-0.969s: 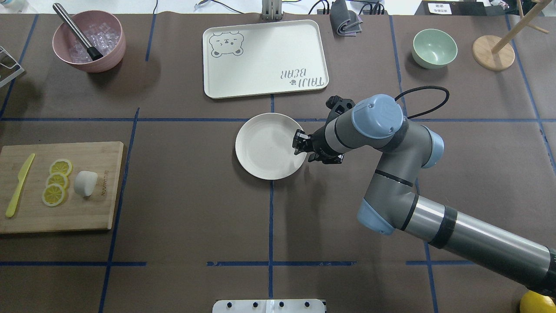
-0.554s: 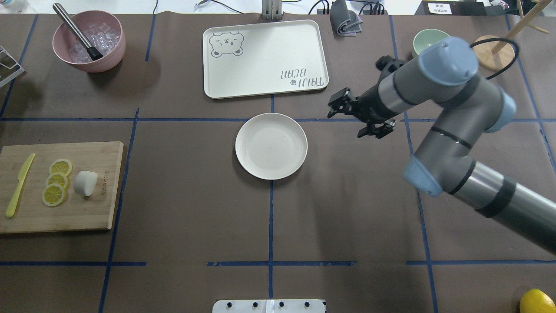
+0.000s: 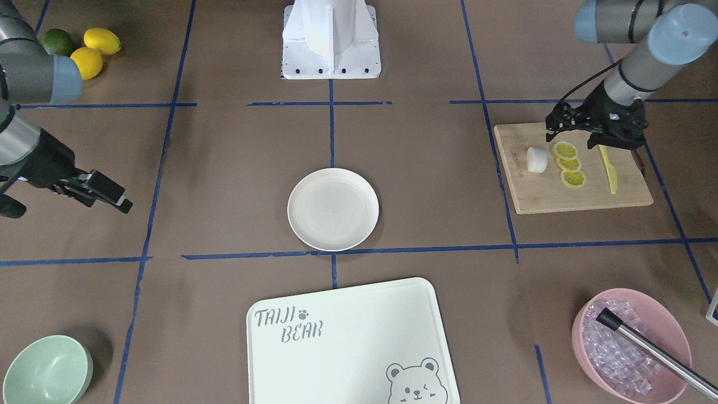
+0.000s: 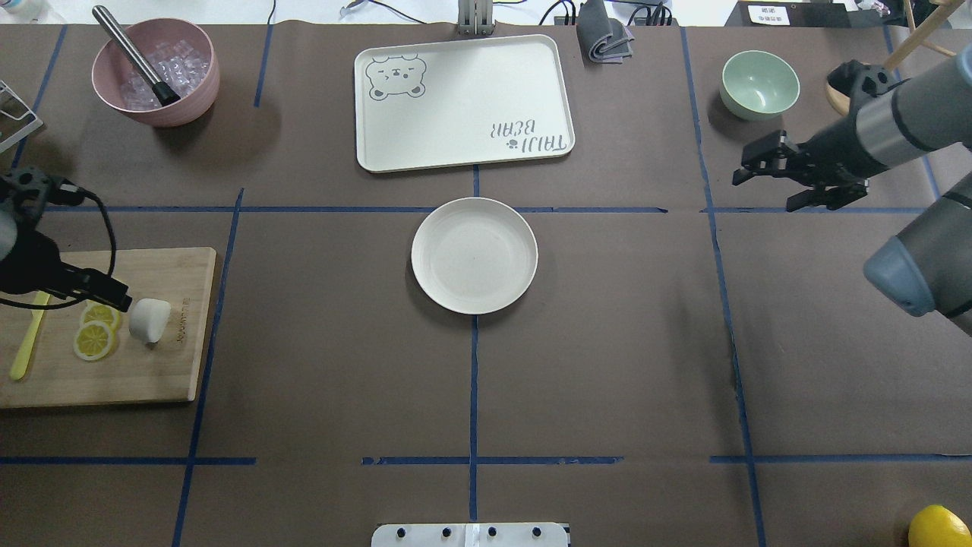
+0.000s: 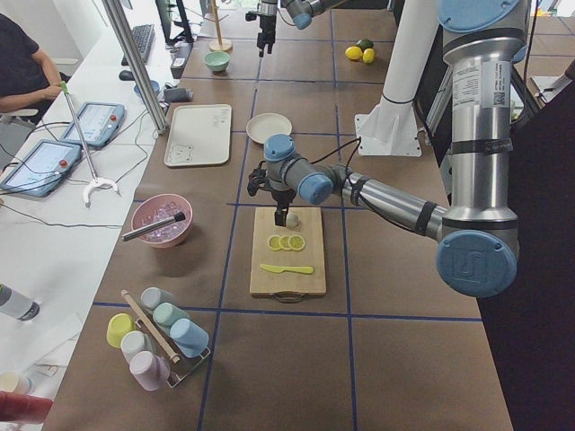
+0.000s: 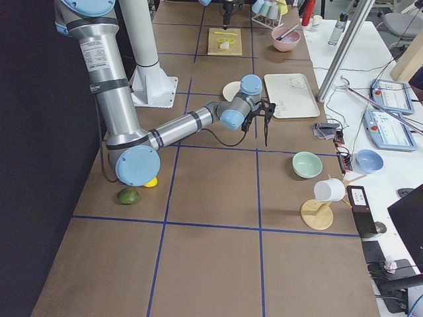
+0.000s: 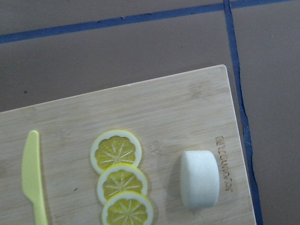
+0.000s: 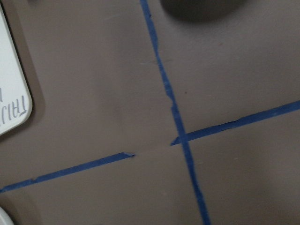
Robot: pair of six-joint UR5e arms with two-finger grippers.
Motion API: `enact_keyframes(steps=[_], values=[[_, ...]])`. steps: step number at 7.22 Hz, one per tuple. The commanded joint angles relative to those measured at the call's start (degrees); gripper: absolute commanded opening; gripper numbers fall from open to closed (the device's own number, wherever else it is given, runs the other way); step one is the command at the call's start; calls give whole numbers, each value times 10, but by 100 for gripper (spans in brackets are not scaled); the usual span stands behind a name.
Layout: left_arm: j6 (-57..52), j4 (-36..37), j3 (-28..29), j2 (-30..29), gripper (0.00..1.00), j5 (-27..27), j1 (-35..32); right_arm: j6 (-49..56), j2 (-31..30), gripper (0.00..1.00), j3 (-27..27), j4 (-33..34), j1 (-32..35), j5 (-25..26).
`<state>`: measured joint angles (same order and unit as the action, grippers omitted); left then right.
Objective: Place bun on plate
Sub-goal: 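Release the plate and raise the right gripper while the left arm reaches for the bun, then grasp the white bun on the cutting board with the left gripper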
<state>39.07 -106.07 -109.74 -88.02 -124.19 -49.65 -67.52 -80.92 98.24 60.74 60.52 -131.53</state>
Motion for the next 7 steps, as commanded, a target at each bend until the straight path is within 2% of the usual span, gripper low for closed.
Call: enact_keyframes(steps=[1, 4, 5, 7], values=[[24, -45, 52, -24, 100, 22, 39, 111, -38, 100, 2, 21, 39, -1], [59, -58, 67, -26, 99, 21, 59, 111, -38, 100, 3, 22, 37, -1], [58, -58, 67, -26, 92, 21, 61, 111, -37, 100, 3, 22, 37, -1], [54, -56, 71, -23, 58, 22, 61, 111, -38, 100, 3, 22, 36, -1]])
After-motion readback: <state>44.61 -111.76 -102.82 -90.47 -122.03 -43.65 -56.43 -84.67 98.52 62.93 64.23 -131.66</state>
